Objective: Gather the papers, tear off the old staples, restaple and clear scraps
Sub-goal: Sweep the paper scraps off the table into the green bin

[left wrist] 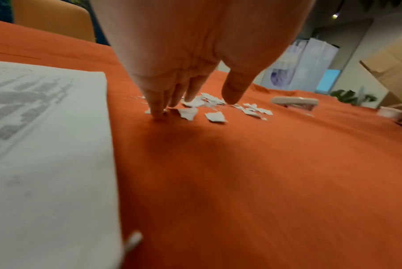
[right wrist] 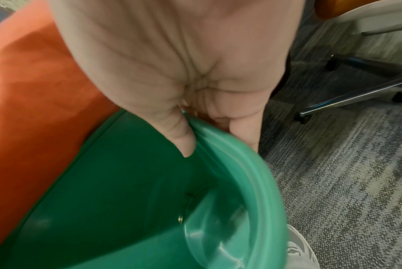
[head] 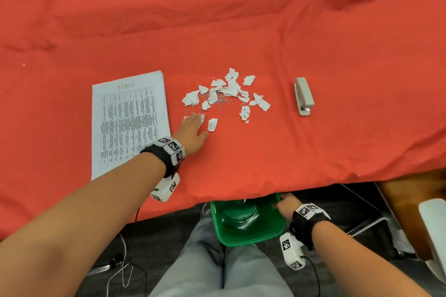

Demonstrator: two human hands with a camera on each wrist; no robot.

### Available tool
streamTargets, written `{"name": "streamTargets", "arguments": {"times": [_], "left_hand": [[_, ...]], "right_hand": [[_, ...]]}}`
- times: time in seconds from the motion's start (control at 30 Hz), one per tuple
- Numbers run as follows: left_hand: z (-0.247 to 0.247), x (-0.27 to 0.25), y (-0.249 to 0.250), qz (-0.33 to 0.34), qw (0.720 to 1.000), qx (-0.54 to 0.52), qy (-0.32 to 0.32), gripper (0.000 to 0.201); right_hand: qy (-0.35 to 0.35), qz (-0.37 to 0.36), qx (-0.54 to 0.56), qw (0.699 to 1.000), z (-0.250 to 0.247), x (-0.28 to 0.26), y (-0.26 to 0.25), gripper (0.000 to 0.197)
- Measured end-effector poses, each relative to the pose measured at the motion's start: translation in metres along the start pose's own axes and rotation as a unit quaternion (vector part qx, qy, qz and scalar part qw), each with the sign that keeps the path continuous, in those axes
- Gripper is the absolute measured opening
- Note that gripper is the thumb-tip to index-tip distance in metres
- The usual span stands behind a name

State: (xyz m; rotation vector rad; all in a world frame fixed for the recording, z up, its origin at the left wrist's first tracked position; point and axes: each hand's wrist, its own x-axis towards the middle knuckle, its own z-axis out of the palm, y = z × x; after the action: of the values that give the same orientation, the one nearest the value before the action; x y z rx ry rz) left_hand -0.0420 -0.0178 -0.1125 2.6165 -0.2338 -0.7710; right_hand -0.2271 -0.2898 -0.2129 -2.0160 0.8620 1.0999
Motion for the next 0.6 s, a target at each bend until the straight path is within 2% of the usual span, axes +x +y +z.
{"name": "streamTargets", "arguments": {"times": [0.1, 0.17, 0.33, 0.47, 0.53, 0.57, 0.6], "left_hand": [[0.02, -0.007, 0.011, 0.034, 0.998, 0.037, -0.041, 0.069], [0.032, -0.022, 0.022, 0.079, 0.992, 0.072, -0.06, 0.07], [0.073, -0.084, 0.046, 0.194, 0.967, 0.121, -0.11, 0.069], [0.097, -0.118, 0.051, 0.256, 0.942, 0.11, -0.189, 0.061], [0.095, -0.121, 0.049, 0.275, 0.94, 0.079, -0.184, 0.055], [0.09, -0.118, 0.047, 0.269, 0.946, 0.066, -0.165, 0.054], [0.082, -0.113, 0.046, 0.255, 0.955, 0.055, -0.142, 0.054]], "right_hand": [[0.001, 0.008, -0.041, 0.999, -0.004, -0.002, -0.006, 0.042], [0.0, 0.017, -0.056, 0.998, -0.006, -0.002, -0.006, 0.044], [-0.014, 0.025, -0.032, 0.999, -0.009, -0.01, -0.004, 0.04], [-0.004, 0.015, -0.024, 1.0, -0.009, -0.014, -0.008, 0.043], [-0.008, 0.027, -0.009, 1.0, -0.01, -0.015, -0.01, 0.043], [-0.003, 0.04, 0.021, 0.999, -0.009, -0.011, -0.007, 0.042], [-0.007, 0.03, 0.0, 1.0, -0.009, -0.01, -0.007, 0.041]]}}
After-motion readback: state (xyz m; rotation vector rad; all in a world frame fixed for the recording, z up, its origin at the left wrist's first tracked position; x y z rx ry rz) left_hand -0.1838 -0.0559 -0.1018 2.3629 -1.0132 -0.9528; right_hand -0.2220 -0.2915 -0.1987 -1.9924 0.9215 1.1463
